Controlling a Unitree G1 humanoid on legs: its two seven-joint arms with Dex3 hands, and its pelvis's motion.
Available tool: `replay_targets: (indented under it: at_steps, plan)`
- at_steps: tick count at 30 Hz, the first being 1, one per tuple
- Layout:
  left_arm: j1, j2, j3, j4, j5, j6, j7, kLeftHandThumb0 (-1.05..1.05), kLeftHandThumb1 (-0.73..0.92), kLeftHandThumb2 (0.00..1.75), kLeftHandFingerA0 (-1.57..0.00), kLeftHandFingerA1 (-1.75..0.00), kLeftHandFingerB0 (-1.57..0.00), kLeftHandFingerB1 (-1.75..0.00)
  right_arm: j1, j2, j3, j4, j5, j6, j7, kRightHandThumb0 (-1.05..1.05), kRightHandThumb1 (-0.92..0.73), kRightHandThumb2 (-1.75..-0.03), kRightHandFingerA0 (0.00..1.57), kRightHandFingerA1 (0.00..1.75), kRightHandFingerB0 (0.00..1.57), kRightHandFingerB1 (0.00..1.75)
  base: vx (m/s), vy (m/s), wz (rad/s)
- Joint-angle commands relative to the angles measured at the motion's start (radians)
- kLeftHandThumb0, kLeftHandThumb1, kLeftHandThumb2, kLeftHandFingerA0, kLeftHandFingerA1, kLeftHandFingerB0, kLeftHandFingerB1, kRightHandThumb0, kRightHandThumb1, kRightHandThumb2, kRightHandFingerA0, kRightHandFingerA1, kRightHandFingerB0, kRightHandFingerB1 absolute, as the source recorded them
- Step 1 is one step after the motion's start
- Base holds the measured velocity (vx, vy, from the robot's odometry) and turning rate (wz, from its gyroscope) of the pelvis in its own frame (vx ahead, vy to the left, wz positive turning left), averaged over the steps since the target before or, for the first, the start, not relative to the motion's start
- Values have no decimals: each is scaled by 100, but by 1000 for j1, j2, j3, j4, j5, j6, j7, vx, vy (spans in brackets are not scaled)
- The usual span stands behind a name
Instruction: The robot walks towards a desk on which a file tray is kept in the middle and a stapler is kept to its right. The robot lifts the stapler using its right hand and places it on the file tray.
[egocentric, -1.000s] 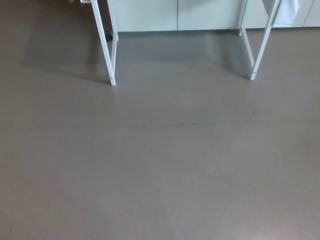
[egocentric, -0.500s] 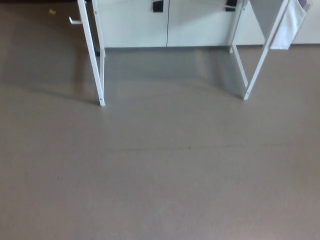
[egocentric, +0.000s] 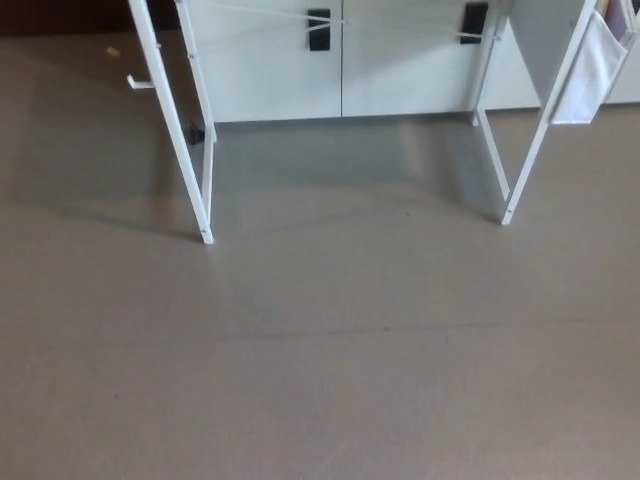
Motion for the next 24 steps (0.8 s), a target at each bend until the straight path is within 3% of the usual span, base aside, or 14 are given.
replay_targets:
  at_steps: [1,3,4,5,10,11,12,15,17,19,20,21,22,24]
  plan:
    - [-5,6,-2,0,8,8,9,-46,81,63,-19,-38,-31,-40,3,-7,-3,-2,6,-8,-6,-22,-41,-93,22,62,22,60,116,-71,-11]
    - [-9,5,-3,12,9,1,13,-54,69,82,-18,-47,-27,-47,3,-7,-3,-2,6,-8,-6,-22,-41,-93,22,62,22,60,118,-63,-5]
    - [-16,2,-3,29,10,-9,19,-54,69,82,-18,-47,-27,-47,3,-7,-3,-2,6,-8,-6,-22,-41,-93,22,62,22,60,91,38,-1]
    - [-20,4,-6,41,12,-15,15,-49,81,62,-19,-40,-32,-41,3,-7,-3,-3,6,-8,-6,-22,-41,-93,22,62,22,60,156,104,-10]
    - [-12,3,0,16,-1,0,6,-46,81,63,-18,-38,-30,-39,9,-7,-8,-1,8,-10,-5,-22,-41,-93,22,62,22,60,250,146,13]
    - [-11,6,-3,16,1,-6,-1,-52,71,82,-14,-45,-23,-45,9,-7,-8,-1,8,-10,-5,-22,-41,-93,22,62,22,60,111,39,8]
    - [0,3,3,-13,-5,17,4,-44,82,64,-17,-37,-29,-39,9,-7,-8,-1,8,-10,-5,-22,-41,-93,22,62,22,60,110,9,7]
    - [7,3,6,-26,-6,24,3,-45,82,64,-17,-37,-29,-38,9,-7,-8,-1,8,-10,-5,-22,-41,-93,22,62,22,60,80,-69,9]
    - [-28,7,-7,45,6,-9,-4,-56,67,85,-15,-48,-25,-48,7,-8,-8,-2,8,-9,-5,-22,-41,-93,22,62,22,60,78,-110,4]
    - [-33,5,-6,47,3,-1,-3,-55,68,85,-14,-47,-24,-47,6,-8,-8,-3,8,-9,-5,-22,-41,-93,22,62,22,60,64,-178,4]
    - [-35,4,-6,54,4,-9,-2,-49,81,63,-18,-41,-31,-41,5,-9,-8,-3,8,-8,-5,-22,-41,-93,22,62,22,60,50,-182,10]
    - [-34,4,-7,56,4,-20,-2,-53,70,81,-16,-47,-24,-47,3,-11,-7,-3,8,-7,-5,-22,-41,-93,22,62,22,60,11,-236,5]
    - [-33,4,-9,56,7,-28,1,-49,81,62,-19,-41,-32,-42,3,-10,-7,-3,7,-7,-5,-22,-41,-93,22,62,22,60,98,-324,-57]
    - [-38,6,-19,69,20,-34,12,-50,80,62,-20,-41,-33,-41,3,-10,-8,-3,7,-7,-5,-22,-41,-93,22,62,22,60,135,119,23]
